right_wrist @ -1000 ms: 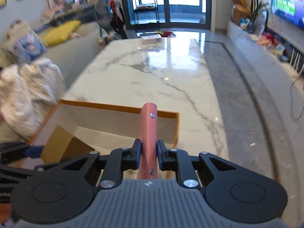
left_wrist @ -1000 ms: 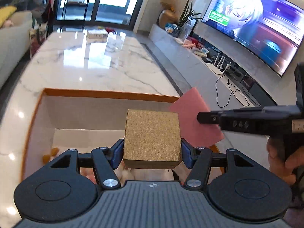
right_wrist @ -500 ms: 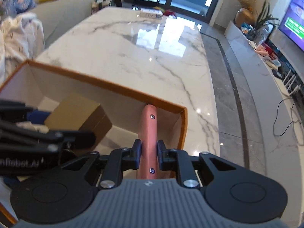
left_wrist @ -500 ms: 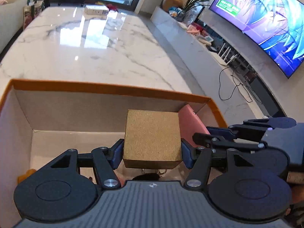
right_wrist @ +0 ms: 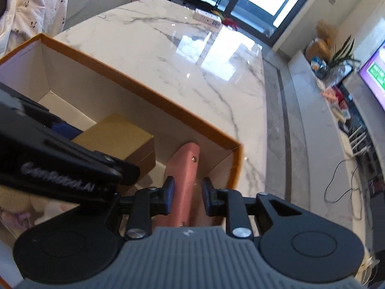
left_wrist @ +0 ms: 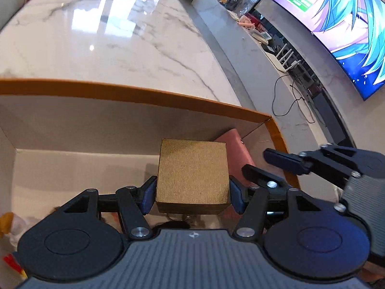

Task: Organize objects
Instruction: 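Open the right gripper on the pink notebook while the left releases the tan box, then withdraw both grippers from the orange box toward the remaining items, then grasp the dark gray box with the left gripper while the right reaches the lotion tube, then grasp the yellow tape measure with the right gripper while the left lifts the gray box, then carry the gray box and yellow tape measure over the orange box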

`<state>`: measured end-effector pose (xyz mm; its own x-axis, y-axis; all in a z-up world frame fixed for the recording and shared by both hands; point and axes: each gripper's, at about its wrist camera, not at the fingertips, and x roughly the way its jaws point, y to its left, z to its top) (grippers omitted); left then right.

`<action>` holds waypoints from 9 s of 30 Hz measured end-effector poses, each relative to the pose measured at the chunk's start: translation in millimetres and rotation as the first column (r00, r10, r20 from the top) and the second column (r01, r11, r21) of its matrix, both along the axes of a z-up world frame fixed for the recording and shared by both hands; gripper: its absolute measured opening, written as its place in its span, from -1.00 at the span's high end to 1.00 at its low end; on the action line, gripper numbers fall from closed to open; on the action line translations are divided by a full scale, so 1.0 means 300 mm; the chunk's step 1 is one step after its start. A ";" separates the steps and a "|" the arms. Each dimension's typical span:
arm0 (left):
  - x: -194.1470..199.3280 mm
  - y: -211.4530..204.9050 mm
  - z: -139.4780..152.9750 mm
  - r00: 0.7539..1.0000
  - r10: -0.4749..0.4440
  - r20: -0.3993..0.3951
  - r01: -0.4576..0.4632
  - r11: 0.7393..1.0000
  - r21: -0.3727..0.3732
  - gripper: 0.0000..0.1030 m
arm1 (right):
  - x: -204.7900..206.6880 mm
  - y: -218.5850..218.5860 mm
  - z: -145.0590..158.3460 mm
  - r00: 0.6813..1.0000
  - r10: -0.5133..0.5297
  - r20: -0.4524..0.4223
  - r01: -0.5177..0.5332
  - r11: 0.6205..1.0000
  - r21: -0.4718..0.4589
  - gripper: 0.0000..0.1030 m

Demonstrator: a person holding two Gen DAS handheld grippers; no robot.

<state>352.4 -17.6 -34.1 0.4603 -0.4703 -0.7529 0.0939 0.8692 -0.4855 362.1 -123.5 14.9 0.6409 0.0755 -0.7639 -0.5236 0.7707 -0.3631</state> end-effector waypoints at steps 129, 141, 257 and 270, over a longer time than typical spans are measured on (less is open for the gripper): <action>-0.847 0.140 -0.016 0.917 0.376 0.134 -0.396 0.900 0.181 -0.26 | -0.721 -0.048 -0.228 0.980 0.109 -0.167 0.005 0.823 0.568 0.67; -0.856 0.118 0.054 0.931 0.334 0.150 -0.354 0.925 0.140 -0.03 | -0.704 -0.022 -0.251 0.975 0.116 -0.189 0.011 0.825 0.566 0.88; 0.005 0.024 -0.012 0.968 0.252 -0.006 -0.251 0.968 0.021 0.26 | -0.089 -0.182 0.025 0.997 -0.070 0.023 0.044 0.818 0.574 -0.02; -0.001 0.052 0.004 0.965 0.260 -0.046 -0.250 0.956 0.154 -0.20 | -0.091 -0.202 0.017 0.997 -0.079 0.019 0.052 0.802 0.595 -0.02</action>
